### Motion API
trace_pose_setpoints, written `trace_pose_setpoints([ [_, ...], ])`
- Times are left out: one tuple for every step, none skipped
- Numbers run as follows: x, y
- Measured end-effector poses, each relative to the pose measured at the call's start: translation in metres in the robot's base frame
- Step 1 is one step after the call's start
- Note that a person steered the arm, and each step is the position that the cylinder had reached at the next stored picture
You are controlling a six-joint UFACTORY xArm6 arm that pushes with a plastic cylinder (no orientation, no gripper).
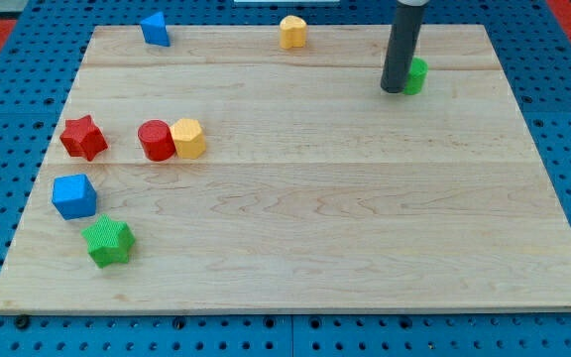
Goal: Move green circle towards top right corner of the board
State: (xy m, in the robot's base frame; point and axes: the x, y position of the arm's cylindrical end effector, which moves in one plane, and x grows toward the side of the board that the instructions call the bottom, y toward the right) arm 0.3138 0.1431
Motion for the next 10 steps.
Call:
trace_pose_setpoints([
  [-0.010, 0.030],
  [-0.013, 0.043],
  [-0.025, 0.056],
  [-0.041, 0.070],
  [-0.026, 0.105],
  [-0.030, 0.119],
  [-0.063, 0.112],
  [-0.074, 0.100],
  [-0.078, 0.155],
  [-0.115, 0.122],
])
